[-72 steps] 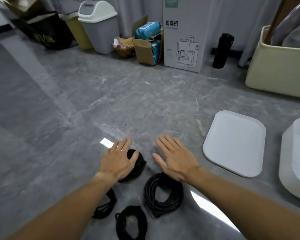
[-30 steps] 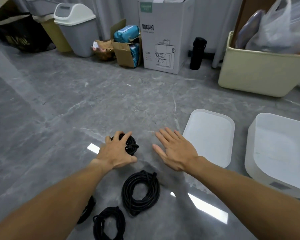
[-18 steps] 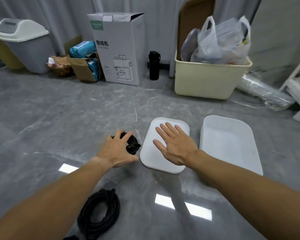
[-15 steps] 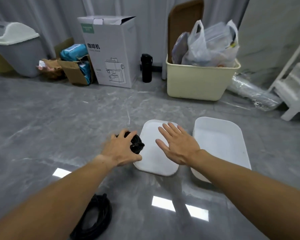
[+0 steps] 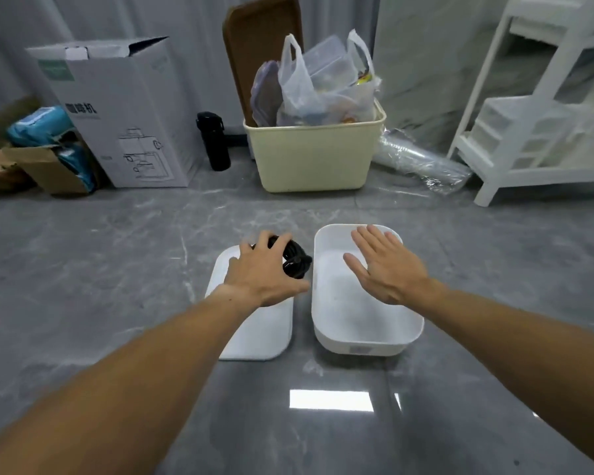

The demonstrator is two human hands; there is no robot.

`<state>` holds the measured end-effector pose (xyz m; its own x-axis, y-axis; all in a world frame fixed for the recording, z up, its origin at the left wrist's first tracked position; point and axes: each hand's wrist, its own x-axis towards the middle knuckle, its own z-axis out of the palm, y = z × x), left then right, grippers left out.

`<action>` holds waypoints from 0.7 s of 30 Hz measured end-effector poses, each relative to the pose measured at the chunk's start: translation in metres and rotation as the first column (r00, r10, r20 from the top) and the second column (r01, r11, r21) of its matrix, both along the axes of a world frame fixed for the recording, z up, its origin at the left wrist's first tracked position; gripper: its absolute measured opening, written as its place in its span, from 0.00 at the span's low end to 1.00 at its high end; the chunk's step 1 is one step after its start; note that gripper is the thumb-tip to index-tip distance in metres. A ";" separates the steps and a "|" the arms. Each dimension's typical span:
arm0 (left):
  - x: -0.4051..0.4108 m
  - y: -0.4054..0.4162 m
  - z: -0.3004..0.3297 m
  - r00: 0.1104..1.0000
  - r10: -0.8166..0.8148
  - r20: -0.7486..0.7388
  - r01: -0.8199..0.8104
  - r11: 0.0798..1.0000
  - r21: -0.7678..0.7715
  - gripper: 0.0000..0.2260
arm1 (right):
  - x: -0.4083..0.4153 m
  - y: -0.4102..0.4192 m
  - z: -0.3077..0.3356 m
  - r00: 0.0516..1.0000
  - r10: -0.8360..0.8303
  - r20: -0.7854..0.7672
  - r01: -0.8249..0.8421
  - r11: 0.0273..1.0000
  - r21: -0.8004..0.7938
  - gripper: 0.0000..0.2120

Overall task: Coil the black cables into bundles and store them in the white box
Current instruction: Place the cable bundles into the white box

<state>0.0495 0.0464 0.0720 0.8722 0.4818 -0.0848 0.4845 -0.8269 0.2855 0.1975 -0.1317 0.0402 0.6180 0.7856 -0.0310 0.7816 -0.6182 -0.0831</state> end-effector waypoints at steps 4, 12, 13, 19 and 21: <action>0.034 -0.021 0.000 0.998 -0.069 -0.015 0.069 0.997 -0.018 0.37 | 0.017 -0.022 -0.008 0.997 -0.060 -0.044 0.059 0.998 -0.024 0.31; 0.095 -0.050 -0.024 0.988 -0.156 -0.009 0.156 0.988 -0.004 0.37 | 0.041 -0.033 -0.027 0.992 -0.099 -0.076 0.102 0.994 0.037 0.29; 0.102 -0.050 -0.030 0.988 -0.157 -0.006 0.157 0.988 -0.010 0.37 | 0.042 -0.032 -0.030 0.994 -0.095 -0.061 0.099 0.994 0.051 0.29; 0.131 -0.044 -0.061 0.984 -0.174 0.032 0.170 0.979 0.114 0.32 | 0.046 -0.018 -0.046 0.998 -0.056 0.041 0.052 0.993 0.109 0.27; 0.140 -0.045 -0.067 0.978 -0.200 0.054 0.191 0.971 0.146 0.32 | 0.048 -0.016 -0.051 0.997 -0.058 0.054 0.051 0.990 0.130 0.27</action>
